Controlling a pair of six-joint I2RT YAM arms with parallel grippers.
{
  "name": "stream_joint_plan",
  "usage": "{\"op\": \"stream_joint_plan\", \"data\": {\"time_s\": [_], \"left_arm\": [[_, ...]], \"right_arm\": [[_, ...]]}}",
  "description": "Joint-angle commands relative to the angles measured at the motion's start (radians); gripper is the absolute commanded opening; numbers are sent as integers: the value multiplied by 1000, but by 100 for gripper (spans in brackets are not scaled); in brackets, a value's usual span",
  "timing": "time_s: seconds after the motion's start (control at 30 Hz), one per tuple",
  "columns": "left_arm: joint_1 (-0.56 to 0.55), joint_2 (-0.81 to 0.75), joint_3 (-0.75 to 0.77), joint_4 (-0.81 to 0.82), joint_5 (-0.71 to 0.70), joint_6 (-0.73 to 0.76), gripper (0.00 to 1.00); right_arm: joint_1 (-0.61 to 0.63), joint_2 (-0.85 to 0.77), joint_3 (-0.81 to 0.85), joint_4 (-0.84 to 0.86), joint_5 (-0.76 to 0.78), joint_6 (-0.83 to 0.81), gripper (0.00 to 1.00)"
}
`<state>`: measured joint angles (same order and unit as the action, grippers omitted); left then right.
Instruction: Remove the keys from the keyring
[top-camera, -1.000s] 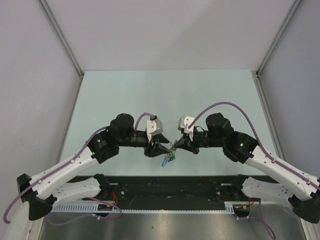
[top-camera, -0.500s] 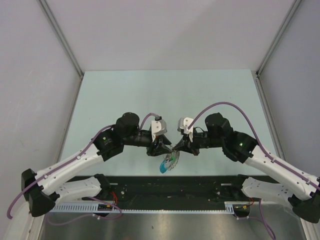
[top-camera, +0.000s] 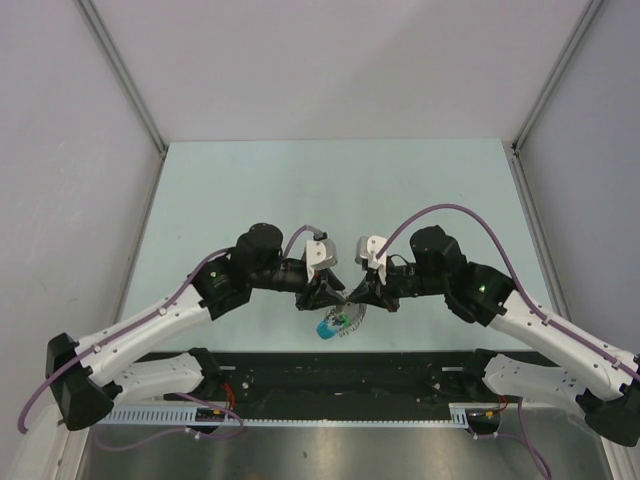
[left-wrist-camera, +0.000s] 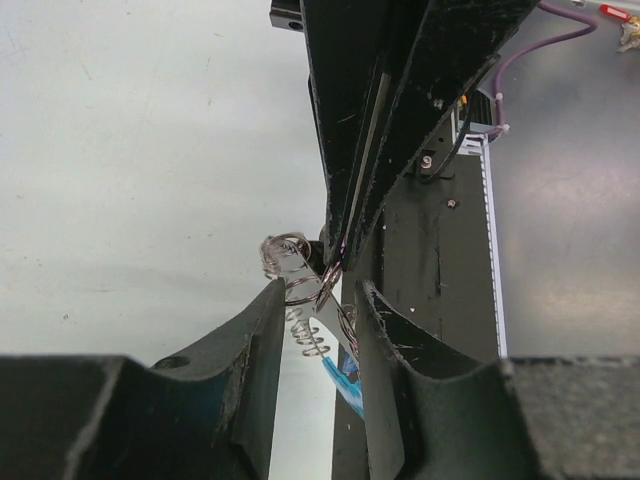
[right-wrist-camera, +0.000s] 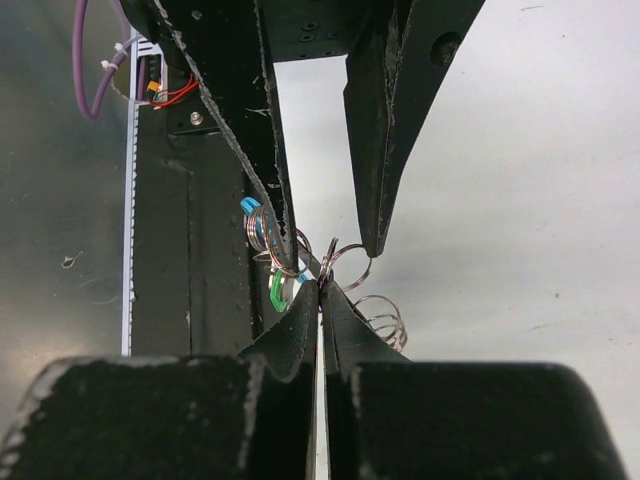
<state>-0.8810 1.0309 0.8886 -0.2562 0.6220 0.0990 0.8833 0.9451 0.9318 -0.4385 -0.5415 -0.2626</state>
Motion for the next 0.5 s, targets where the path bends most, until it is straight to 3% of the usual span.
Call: {"op": "stream_joint_plan", "data": {"time_s": [0.0, 0.3, 0.47], "left_arm": [[4, 11, 47, 9, 61, 48, 38], [4, 18, 39, 3, 93, 79, 25], [4, 18, 38, -5, 120, 100, 32]], "right_arm": [[3, -6, 58, 50, -28, 3, 0], [5, -2, 58, 60, -32, 3, 0], [8, -2, 59, 61, -41, 0, 0]]}}
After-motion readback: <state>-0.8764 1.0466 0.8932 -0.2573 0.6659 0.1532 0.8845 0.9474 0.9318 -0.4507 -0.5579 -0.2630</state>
